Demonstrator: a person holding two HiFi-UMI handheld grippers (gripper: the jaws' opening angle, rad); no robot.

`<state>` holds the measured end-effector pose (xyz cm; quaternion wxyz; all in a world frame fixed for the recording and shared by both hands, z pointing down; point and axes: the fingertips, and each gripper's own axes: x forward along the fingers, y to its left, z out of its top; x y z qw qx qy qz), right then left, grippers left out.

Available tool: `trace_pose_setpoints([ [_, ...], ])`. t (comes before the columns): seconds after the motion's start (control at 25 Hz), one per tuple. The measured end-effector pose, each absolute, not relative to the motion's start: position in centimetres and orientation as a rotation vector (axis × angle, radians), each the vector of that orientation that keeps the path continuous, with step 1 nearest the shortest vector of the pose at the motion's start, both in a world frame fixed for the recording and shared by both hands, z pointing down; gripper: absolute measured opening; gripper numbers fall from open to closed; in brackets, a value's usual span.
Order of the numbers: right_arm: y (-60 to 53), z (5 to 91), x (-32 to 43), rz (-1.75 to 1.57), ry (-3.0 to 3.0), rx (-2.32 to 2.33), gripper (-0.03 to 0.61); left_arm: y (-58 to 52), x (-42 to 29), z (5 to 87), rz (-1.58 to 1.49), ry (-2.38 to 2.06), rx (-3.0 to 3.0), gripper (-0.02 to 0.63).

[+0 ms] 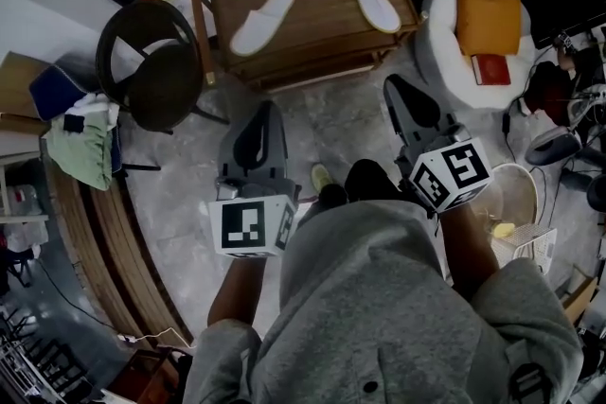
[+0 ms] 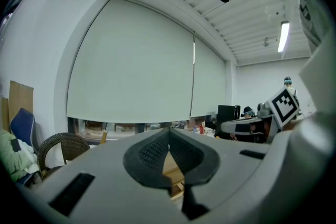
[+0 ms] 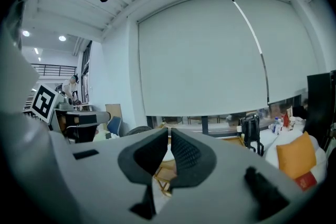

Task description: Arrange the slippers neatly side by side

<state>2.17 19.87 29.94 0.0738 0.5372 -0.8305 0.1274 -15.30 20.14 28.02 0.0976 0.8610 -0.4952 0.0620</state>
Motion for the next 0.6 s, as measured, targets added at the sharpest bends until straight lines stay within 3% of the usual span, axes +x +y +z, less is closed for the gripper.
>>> trace_pose_setpoints([
  [0.6, 17.3, 29.8, 2.1, 0.331, -2.506, 1.612, 0.032, 18.1, -14.8, 27.5, 0.147, -1.454, 2.586, 0.015],
])
